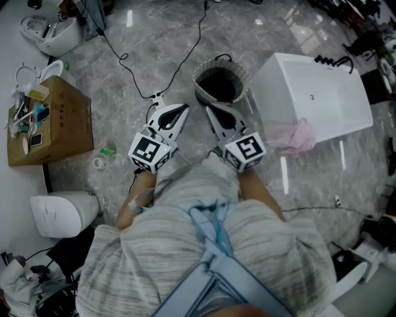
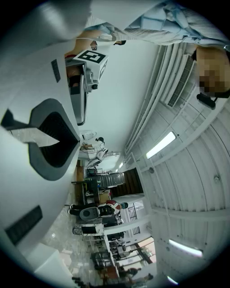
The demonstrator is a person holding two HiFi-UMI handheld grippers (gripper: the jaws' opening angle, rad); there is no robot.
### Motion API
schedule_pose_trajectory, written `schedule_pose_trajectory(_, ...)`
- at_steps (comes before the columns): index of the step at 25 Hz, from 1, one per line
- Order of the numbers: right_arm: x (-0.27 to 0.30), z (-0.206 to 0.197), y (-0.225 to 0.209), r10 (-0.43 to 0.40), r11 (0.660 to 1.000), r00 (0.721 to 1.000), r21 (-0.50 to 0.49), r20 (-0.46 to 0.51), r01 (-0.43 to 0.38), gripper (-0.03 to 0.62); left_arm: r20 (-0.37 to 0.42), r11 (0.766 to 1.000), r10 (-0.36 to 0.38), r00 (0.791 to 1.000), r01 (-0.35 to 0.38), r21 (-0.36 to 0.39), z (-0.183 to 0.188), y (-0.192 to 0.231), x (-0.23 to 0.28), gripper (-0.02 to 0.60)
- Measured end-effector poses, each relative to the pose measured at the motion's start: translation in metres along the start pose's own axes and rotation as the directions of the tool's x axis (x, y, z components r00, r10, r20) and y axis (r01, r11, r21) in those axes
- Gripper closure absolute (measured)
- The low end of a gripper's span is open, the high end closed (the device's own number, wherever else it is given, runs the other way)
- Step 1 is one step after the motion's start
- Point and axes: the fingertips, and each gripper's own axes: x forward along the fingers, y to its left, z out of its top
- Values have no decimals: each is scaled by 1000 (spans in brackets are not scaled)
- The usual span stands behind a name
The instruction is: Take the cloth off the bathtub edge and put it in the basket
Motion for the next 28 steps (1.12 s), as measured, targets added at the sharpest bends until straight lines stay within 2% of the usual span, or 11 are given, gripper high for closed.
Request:
schedule_pose_trajectory(4, 5, 5, 2, -12, 999, 1000, 38, -11, 13, 591, 1, 1000, -2, 1000, 2, 1, 1, 2, 0, 578)
schedule_pose_trajectory(15, 8, 1, 7, 0, 1000, 1000, 15, -8, 0, 591, 0, 1000, 1, 1000, -1, -6, -2, 4, -4, 578)
schedule_pose_trajectory(20, 6, 5, 12, 29, 999, 999, 28, 25, -29, 591, -1, 1000, 1, 1000, -1, -8, -3, 2, -5, 578)
schedule_pose_trajectory(28, 14, -9, 20, 14, 1000, 1000, 17, -6, -14, 591, -13, 1000, 8, 1000, -9, -29, -13, 8, -17, 578)
